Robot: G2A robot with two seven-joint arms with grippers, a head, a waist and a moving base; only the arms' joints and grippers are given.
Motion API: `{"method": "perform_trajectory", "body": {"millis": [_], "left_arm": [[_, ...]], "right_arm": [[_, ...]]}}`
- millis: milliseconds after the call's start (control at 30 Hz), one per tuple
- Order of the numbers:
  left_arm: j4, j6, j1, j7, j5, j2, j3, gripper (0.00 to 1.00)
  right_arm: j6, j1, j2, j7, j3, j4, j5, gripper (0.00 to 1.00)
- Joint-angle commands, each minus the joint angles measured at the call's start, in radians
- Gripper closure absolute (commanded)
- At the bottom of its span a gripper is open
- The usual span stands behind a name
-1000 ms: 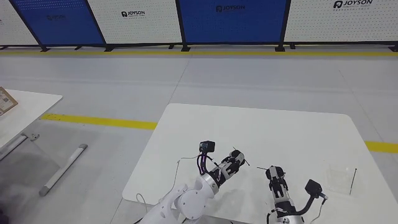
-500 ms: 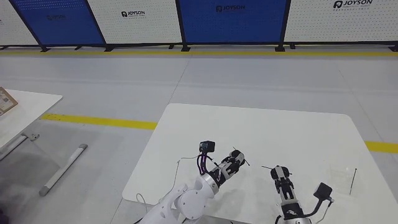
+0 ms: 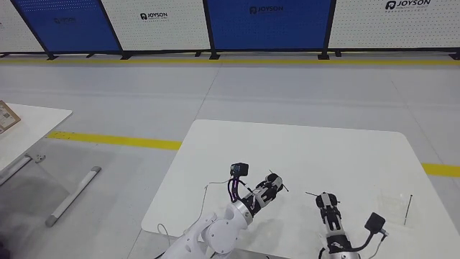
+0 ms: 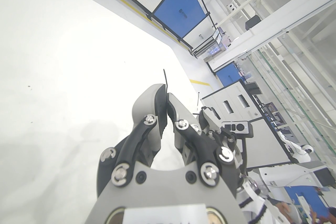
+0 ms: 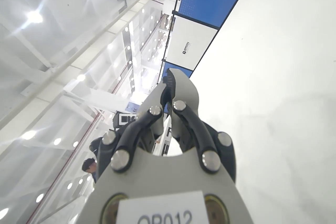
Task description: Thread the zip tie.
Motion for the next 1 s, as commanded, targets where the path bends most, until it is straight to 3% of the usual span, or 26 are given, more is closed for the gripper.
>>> {"method": "perform_trajectory", "body": {"millis": [0,167,600,767,967], "left_arm": [[0.0,0.0,0.0,0.0,0.0,0.0,0.0,1.0],[0.0,0.0,0.0,0.0,0.0,0.0,0.0,1.0],[0.0,0.0,0.0,0.0,0.0,0.0,0.0,1.0],[0.0,0.0,0.0,0.0,0.0,0.0,0.0,1.0],[0.0,0.0,0.0,0.0,0.0,0.0,0.0,1.0]], "right_arm": [[0.022,0.012,-0.009,0.0,-0.023,0.013,-0.015,1.0],[0.014,0.032,-0.03,-0.015,-0.06,0.049,-0.023,1.0],[-0.013,0.03,-0.039,-0.007,-0.044,0.045,0.012,1.0],[0.029,0.051,-0.064,-0.045,-0.086,0.067,0.001,1.0],[0.029,0.051,-0.065,-0.053,-0.087,0.068,-0.001,1.0]]}}
